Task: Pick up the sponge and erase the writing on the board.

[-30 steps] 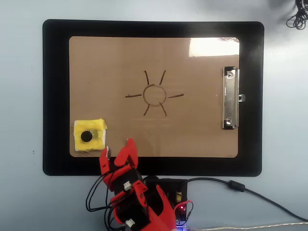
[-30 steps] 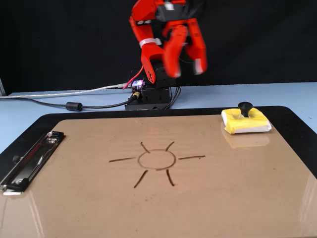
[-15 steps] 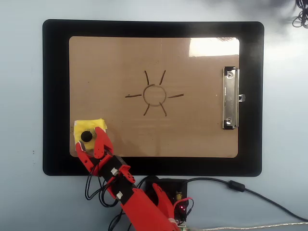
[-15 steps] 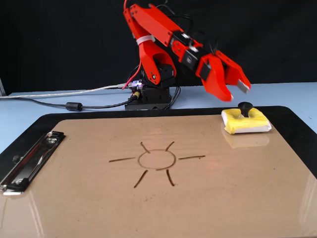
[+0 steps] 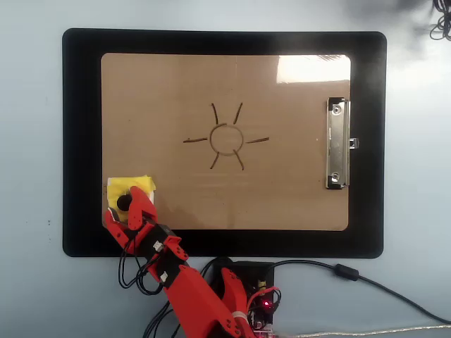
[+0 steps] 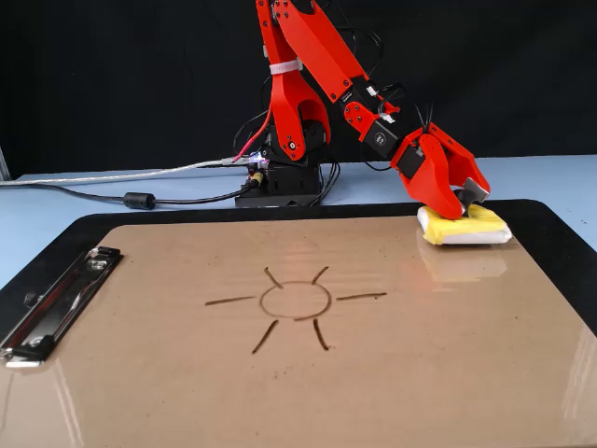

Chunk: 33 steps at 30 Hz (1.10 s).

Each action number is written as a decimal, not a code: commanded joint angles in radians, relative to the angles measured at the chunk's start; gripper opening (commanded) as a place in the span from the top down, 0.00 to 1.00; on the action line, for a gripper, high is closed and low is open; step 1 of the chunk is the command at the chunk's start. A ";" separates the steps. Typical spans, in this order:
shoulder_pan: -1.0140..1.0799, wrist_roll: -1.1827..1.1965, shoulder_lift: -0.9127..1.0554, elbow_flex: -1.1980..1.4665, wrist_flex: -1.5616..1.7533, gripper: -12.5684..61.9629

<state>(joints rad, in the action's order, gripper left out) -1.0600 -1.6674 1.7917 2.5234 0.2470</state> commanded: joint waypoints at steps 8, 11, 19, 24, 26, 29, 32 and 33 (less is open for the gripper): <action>0.020 0.035 -0.063 -0.021 0.061 0.39; 0.025 0.037 -0.063 -0.020 0.063 0.39; 0.155 0.051 -0.057 -0.026 0.075 0.75; 0.190 0.051 -0.052 -0.029 0.115 0.94; 0.190 0.044 -0.048 -0.041 0.114 0.94; 0.195 0.003 0.021 -0.063 0.087 0.94; 0.225 -0.155 0.230 -0.106 -0.189 0.94; 0.253 -0.186 0.287 -0.141 -0.313 0.94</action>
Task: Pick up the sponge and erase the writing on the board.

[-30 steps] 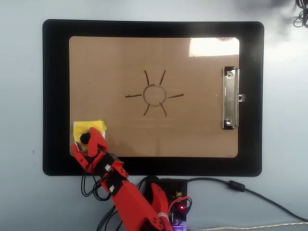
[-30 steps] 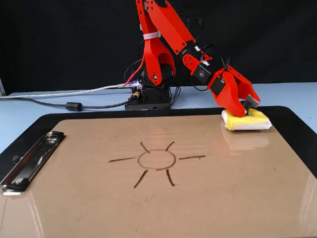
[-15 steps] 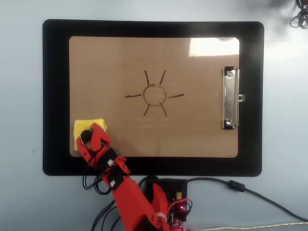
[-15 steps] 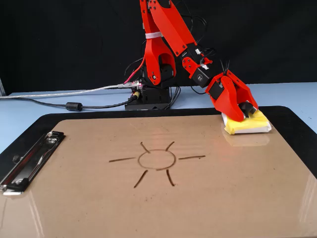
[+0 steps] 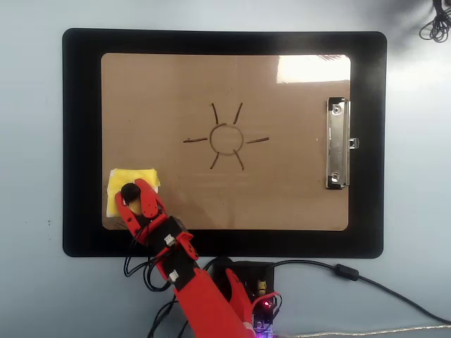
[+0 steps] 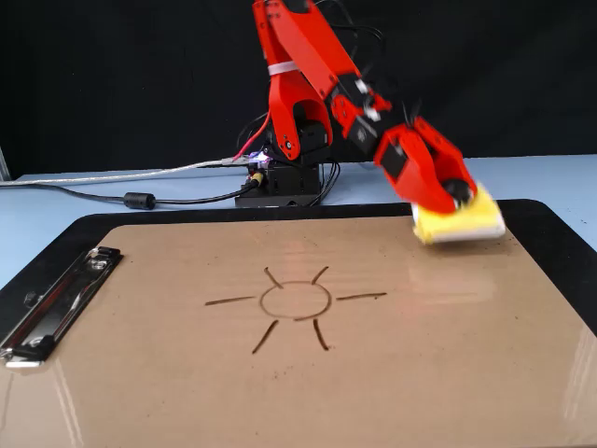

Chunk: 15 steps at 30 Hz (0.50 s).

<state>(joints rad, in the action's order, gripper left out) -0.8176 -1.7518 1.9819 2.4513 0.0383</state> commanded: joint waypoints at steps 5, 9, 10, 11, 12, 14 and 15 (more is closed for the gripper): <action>0.344 -0.095 0.311 -0.377 -0.948 0.94; 0.781 0.144 0.273 -0.486 -1.039 0.94; 0.881 0.216 0.229 -0.488 -1.005 0.94; 0.927 0.252 0.183 -0.485 -0.966 0.94; 0.954 0.268 0.133 -0.483 -0.914 0.94; 0.991 0.268 0.038 -0.472 -0.781 0.94; 0.997 0.268 0.006 -0.463 -0.729 0.94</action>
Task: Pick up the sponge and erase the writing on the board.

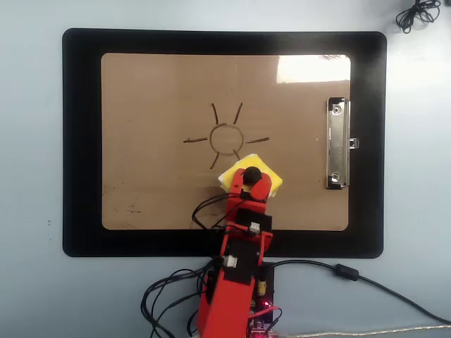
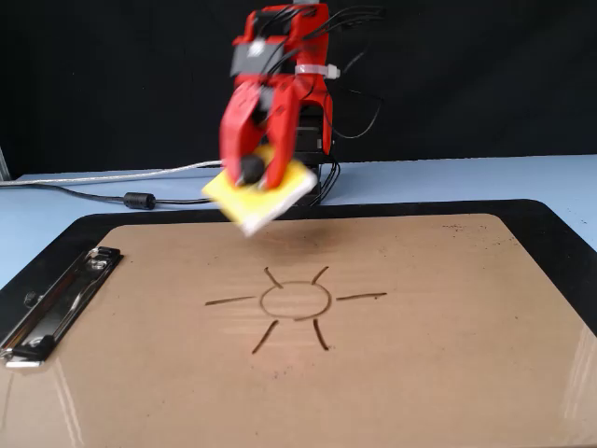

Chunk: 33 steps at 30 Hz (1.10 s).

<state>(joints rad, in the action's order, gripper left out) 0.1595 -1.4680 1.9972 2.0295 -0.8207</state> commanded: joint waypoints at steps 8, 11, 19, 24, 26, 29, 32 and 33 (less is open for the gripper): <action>0.026 -0.106 -0.021 0.109 0.333 0.94; 0.063 -0.106 -0.018 0.163 0.433 0.94; 0.097 -0.107 -0.147 0.187 0.629 0.94; 0.072 -0.100 -0.345 0.074 0.650 0.94; 0.037 -0.104 -0.454 -0.015 0.650 0.94; -0.018 -0.107 -0.523 -0.077 0.643 0.94; -0.018 -0.101 -0.423 0.041 0.621 0.94; -0.018 -0.101 -0.364 0.104 0.623 0.94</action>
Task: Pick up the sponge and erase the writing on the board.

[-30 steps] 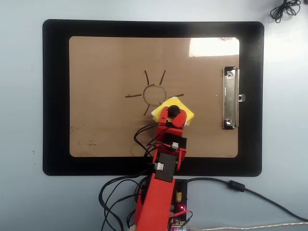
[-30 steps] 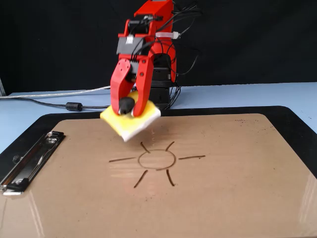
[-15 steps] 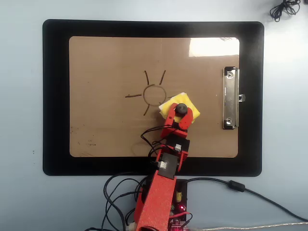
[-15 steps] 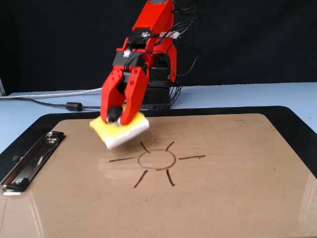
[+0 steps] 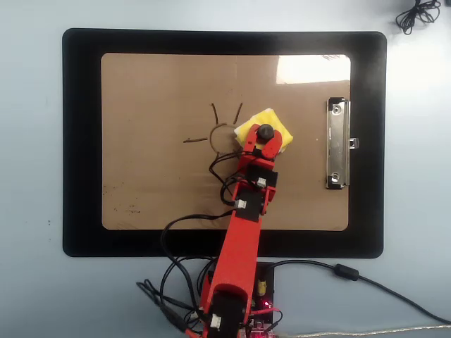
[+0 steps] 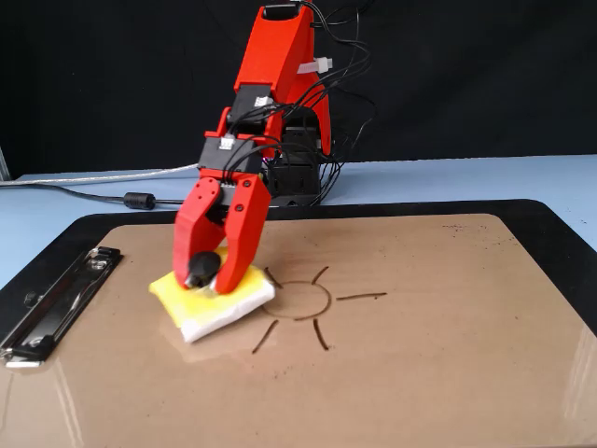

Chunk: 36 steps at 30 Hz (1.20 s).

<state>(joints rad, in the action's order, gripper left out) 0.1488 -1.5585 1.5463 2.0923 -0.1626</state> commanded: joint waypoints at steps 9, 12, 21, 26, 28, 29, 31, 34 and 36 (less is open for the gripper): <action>-0.011 -0.018 0.377 0.383 0.038 0.94; -0.015 -0.018 0.127 0.245 0.186 0.94; 0.032 0.000 0.029 0.106 0.071 0.94; 0.052 0.020 0.390 0.347 -0.025 0.94; 0.052 0.020 0.400 0.359 -0.021 0.94; 0.052 0.021 0.374 0.353 -0.015 0.94; 0.060 0.023 0.282 0.276 -0.005 0.94; 0.132 0.043 0.167 0.138 -0.002 0.94; 0.172 0.066 0.118 0.084 -0.003 0.94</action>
<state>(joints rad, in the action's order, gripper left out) 0.2869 -1.5217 1.6674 2.2105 -0.1703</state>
